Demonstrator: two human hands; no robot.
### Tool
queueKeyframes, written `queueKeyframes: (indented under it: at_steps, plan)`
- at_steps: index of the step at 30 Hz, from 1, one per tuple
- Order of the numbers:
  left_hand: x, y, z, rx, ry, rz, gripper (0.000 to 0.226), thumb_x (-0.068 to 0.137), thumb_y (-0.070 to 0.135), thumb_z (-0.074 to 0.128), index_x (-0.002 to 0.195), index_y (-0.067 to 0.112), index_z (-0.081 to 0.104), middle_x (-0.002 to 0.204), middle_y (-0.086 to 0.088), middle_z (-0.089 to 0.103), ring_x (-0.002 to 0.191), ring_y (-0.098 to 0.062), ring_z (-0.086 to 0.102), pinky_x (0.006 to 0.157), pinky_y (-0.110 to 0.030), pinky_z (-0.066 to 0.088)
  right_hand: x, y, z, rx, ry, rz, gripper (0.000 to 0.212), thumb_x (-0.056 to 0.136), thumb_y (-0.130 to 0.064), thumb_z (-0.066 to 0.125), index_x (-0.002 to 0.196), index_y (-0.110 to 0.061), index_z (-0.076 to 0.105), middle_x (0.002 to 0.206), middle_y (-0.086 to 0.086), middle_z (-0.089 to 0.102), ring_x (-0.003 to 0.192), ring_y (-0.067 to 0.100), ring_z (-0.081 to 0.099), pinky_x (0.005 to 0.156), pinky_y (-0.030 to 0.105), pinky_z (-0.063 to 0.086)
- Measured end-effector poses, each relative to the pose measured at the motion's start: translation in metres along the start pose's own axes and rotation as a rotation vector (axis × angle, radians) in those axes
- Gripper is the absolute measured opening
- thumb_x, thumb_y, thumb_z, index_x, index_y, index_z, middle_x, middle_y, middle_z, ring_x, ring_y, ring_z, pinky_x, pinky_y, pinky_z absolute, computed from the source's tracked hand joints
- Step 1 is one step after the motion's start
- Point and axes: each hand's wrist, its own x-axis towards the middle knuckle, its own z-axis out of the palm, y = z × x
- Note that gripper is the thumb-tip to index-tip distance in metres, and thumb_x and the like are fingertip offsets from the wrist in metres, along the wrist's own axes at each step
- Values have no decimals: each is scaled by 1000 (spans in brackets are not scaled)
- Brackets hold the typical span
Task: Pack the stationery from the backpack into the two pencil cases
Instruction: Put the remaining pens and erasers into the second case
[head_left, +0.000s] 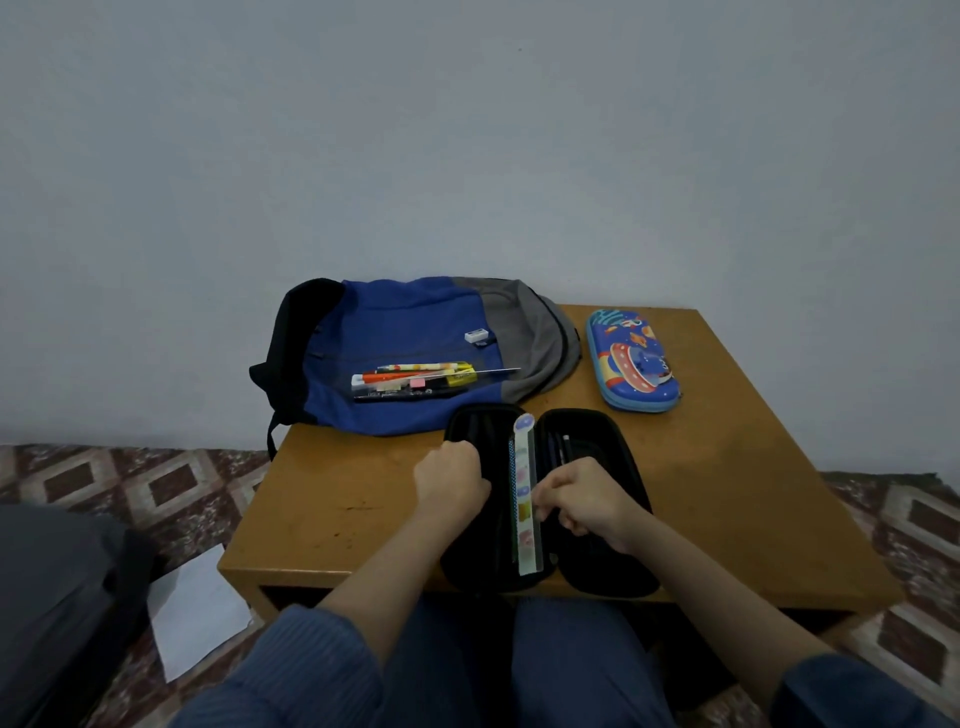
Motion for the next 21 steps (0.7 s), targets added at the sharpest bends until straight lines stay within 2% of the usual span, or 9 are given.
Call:
queueKeyframes:
  at_steps: [4,7,10,15,19,21]
  plan:
    - [7,-9,-2,-175,-57,-75,18,82,28,65,78,11,60,80,-4,62,80,-21,63,60,-28,47,-2,-10,-1,-70,-81,67,22,87,-3,52,73,-7,68,63,2,63,44,9,38,40,17,31]
    - [13,-24,-7,-575,-165,-180,22,84,26,65,68,11,63,66,0,58,63,-13,57,57,-24,45,0,-18,1,-75,-143,107,18,86,-2,52,85,3,69,63,4,62,41,8,35,38,16,28]
    - [10,-36,-11,-858,-184,-244,23,87,18,63,66,7,61,63,-3,52,57,-12,47,53,-21,38,6,-29,7,-62,-187,136,15,87,0,52,84,2,66,64,6,60,39,7,33,38,16,25]
    - [5,-44,-14,-962,-225,-262,19,87,14,60,70,7,61,67,-4,52,61,-13,47,55,-20,40,21,-42,25,-202,-118,157,24,87,-1,46,93,5,68,63,5,60,44,10,37,42,20,31]
    - [6,-47,-15,-963,-262,-238,18,87,15,59,71,8,60,65,-3,51,58,-12,45,52,-18,38,32,-48,33,-322,-38,122,17,86,-4,55,77,1,68,58,4,58,45,11,44,45,20,38]
    - [8,-48,-15,-950,-275,-224,16,87,16,59,73,9,61,65,-2,51,59,-11,46,51,-18,37,36,-48,38,-371,-17,104,12,83,-3,61,79,2,70,53,2,56,44,8,49,44,19,41]
